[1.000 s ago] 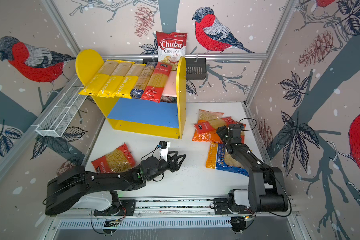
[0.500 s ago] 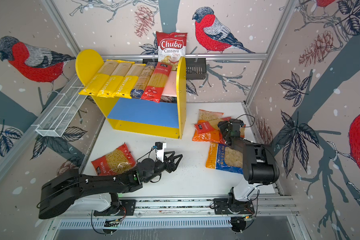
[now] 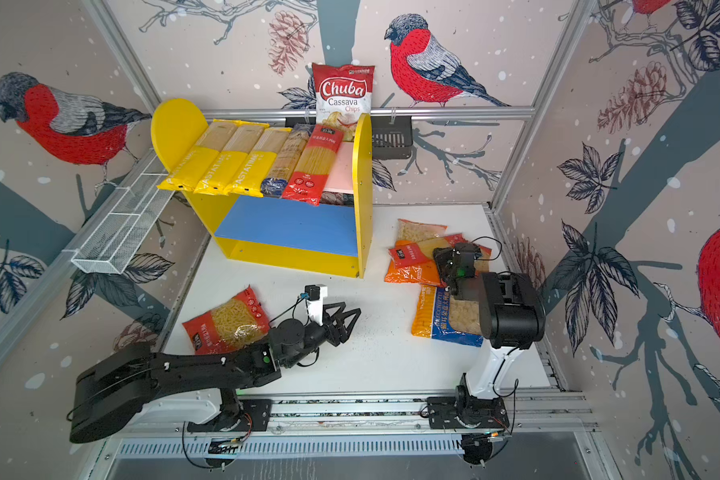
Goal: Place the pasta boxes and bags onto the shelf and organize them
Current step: 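Grasp a red spaghetti pack in the pile with the right gripper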
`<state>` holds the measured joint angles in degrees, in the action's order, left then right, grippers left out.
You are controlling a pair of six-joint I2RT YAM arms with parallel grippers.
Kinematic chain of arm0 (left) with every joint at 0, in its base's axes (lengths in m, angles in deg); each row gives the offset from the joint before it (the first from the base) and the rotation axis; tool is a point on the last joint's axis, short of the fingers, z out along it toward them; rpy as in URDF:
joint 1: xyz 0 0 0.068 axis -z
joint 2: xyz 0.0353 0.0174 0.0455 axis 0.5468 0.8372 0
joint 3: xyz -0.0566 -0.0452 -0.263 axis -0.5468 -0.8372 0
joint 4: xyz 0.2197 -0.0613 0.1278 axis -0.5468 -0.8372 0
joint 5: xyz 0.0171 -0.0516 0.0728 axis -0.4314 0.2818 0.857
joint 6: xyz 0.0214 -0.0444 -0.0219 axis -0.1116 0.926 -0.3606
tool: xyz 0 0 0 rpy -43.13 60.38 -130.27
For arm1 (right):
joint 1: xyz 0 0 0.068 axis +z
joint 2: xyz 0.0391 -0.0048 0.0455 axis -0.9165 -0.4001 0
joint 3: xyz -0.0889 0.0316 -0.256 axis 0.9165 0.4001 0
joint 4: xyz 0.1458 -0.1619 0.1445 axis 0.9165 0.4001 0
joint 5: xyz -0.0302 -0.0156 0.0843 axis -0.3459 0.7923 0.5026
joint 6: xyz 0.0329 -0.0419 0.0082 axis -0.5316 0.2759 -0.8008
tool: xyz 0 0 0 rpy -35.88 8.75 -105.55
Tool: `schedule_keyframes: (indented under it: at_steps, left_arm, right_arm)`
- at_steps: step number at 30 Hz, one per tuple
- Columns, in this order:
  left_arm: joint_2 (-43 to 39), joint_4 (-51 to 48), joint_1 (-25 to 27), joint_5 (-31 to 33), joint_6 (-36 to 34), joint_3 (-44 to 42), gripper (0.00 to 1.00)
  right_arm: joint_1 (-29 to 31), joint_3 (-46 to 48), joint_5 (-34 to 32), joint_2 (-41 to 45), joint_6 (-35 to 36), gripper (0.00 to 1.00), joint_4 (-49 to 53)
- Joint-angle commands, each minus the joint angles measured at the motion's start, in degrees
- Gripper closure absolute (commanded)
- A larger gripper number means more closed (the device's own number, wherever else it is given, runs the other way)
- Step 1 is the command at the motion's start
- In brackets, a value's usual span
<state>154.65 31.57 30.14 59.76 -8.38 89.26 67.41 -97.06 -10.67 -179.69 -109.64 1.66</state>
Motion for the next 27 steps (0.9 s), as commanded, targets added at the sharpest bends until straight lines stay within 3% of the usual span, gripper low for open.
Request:
schedule_keyframes:
  at_steps: [1, 7, 14, 21, 27]
  left_arm:
    - [-0.64, 1.11, 0.19, 0.77, 0.13, -0.45, 0.31]
    - [-1.11, 1.85, 0.25, 1.12, 0.75, -1.15, 0.31]
    - [-2.2, 4.3, 0.08, 1.84, 2.42, -3.22, 0.31]
    - [-0.71, 9.24, 0.08, 1.32, 5.26, -5.77, 0.3]
    - [1.13, 13.5, 0.08, 1.72, 8.51, -8.21, 0.3]
  right_arm:
    - [-0.03, 0.99, 0.93, 1.01, -1.11, 0.7, -5.63]
    - [0.12, 1.32, 1.6, 4.31, -1.33, 0.85, -4.9]
    - [1.6, 5.35, -0.31, 13.83, -1.8, 0.93, -0.99]
    - [9.83, 14.0, -11.86, 27.84, -3.36, 0.94, 8.57]
    - [23.0, 19.59, -25.59, 36.89, -7.26, 0.94, 14.87]
